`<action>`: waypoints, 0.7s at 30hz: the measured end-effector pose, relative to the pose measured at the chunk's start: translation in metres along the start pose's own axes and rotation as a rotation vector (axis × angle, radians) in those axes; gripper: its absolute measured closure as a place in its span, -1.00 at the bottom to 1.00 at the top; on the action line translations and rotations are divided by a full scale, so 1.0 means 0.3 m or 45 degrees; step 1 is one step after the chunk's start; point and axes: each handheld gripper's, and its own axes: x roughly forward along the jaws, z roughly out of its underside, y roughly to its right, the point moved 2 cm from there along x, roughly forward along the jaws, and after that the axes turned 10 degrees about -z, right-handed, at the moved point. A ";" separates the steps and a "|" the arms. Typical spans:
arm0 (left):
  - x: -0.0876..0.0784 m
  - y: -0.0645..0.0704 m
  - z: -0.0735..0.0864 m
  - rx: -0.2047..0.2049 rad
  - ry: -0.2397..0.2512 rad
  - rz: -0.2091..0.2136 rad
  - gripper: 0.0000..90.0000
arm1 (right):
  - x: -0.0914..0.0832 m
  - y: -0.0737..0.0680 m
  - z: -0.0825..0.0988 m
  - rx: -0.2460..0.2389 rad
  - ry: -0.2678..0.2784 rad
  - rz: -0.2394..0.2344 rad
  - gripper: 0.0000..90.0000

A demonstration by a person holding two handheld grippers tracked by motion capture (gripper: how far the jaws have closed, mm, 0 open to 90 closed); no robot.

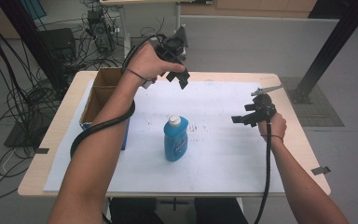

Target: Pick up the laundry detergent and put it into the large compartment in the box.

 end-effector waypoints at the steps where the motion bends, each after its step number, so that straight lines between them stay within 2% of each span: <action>1: 0.000 0.000 0.000 0.000 0.000 0.000 -0.75 | -0.001 -0.001 0.000 0.003 0.000 -0.001 -0.96; 3: -0.002 0.003 0.001 0.000 0.008 0.003 -0.75 | -0.001 0.001 -0.002 -0.010 -0.002 -0.001 -0.96; 6: -0.003 0.008 0.002 -0.001 0.013 0.008 -0.75 | 0.000 0.000 -0.005 0.008 -0.042 -0.013 -0.96; 12: 0.009 0.015 0.008 -0.005 0.010 0.017 -0.75 | 0.007 0.000 -0.013 -0.009 -0.054 -0.013 -0.96; 19: -0.020 0.034 0.031 0.005 0.031 0.018 -0.75 | 0.017 0.003 -0.014 -0.008 -0.064 -0.013 -0.96; 21: -0.031 0.041 0.041 0.010 0.034 0.001 -0.75 | 0.019 0.004 -0.014 -0.005 -0.068 -0.013 -0.96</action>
